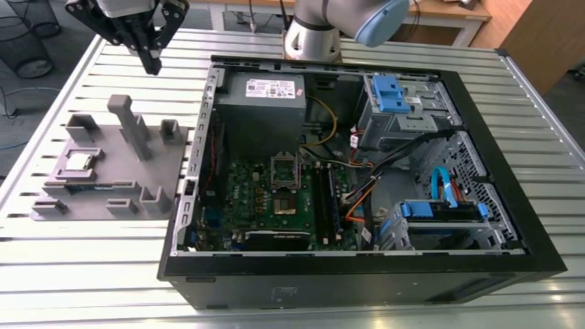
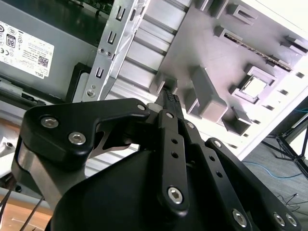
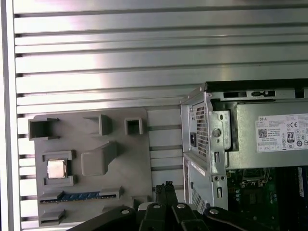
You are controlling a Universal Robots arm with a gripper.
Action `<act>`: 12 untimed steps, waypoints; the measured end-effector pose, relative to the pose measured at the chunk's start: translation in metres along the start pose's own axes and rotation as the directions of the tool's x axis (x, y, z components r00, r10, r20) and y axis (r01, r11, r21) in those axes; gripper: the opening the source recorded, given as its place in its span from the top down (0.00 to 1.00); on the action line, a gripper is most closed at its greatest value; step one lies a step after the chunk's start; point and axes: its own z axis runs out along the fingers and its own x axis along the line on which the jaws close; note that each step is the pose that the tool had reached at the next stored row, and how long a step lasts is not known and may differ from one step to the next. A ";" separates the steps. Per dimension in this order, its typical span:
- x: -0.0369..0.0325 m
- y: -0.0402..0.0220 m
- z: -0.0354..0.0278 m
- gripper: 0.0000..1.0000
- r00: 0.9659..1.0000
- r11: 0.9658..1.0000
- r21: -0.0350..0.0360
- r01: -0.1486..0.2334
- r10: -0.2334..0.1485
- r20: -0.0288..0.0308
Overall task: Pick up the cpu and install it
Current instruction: 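Reach for the cpu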
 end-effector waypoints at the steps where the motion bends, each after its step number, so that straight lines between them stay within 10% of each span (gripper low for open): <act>1: 0.0014 -0.0001 0.0004 0.89 1.000 1.000 0.000 0.000 0.000 0.000; 12: 0.0074 -0.0007 0.0031 0.89 1.000 1.000 0.000 0.000 0.000 0.000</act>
